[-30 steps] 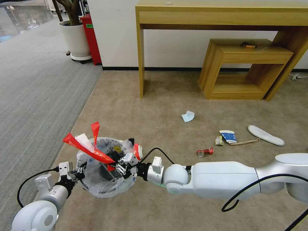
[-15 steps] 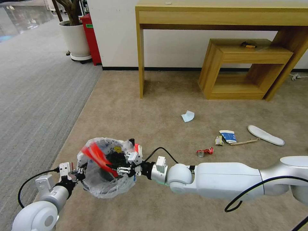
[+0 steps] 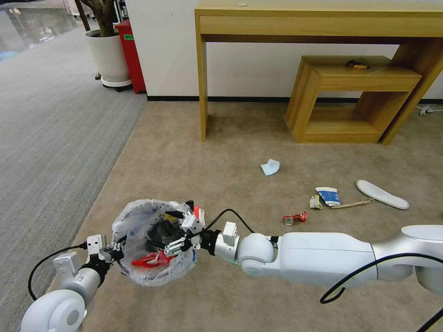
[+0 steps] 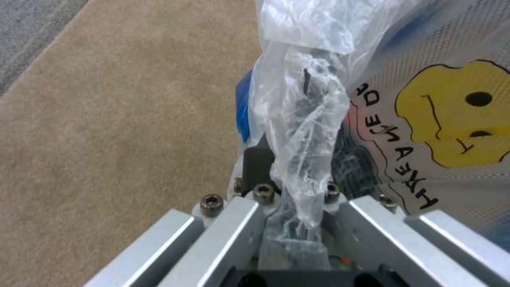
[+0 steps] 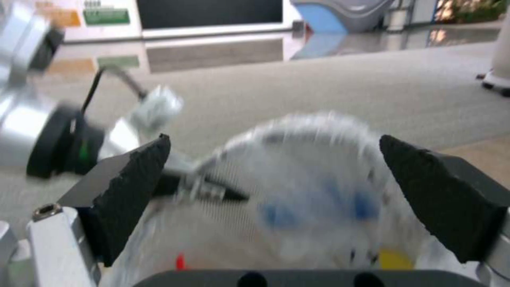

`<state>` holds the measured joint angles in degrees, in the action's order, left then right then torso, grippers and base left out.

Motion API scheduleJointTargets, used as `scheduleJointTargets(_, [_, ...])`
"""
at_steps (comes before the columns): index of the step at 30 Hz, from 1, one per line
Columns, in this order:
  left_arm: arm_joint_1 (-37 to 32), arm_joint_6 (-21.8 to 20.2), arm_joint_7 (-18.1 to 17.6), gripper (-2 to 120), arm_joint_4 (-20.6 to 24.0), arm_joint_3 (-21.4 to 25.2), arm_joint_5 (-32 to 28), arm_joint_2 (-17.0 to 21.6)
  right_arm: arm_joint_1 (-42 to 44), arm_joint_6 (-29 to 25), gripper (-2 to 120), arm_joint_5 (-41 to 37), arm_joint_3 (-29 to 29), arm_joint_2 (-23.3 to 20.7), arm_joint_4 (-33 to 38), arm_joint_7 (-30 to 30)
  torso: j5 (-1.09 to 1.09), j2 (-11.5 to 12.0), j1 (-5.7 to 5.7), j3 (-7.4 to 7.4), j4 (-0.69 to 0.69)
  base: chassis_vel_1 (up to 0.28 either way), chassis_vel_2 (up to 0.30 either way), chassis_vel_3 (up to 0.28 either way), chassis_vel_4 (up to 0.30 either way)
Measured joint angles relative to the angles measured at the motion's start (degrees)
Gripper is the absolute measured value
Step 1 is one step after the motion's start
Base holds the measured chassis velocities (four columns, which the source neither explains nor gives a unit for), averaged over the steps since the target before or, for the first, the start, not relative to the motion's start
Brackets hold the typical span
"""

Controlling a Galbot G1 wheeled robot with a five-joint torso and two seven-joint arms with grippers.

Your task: Pick up the trash bin and place the garbage on the floor into it.

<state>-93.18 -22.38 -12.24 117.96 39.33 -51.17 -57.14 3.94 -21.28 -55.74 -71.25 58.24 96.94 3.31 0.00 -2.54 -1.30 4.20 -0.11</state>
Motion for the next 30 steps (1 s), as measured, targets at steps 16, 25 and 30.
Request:
scheduleJointTargets(16, [-0.8, 0.6, 0.0, 0, -0.5, 4.5, -1.0, -0.1, 9.5, 2.7, 100, -0.9, 28.8, -4.4, 0.3, 6.7, 0.0, 0.0, 0.0, 0.0, 0.0, 0.0, 0.0, 0.0, 0.0])
scheduleJointTargets(25, [-1.4, 0.6, -1.0, 0, -0.1, 6.6, -2.2, -1.2, 23.7, 2.2, 100, 4.5, 42.4, -8.1, -2.3, 8.3, 0.03, 0.0, -0.01, 0.0, 0.0, 0.0, 0.0, 0.0, 0.0])
scheduleJointTargets(30, [-0.7, 0.4, -2.0, 0, -1.0, 7.1, -3.1, -1.6, 34.5, 1.3, 100, 7.0, 53.9, -10.8, -2.3, 8.4, 0.04, 0.0, 0.0, 0.0, -0.01, 0.0, 0.0, 0.0, 0.0])
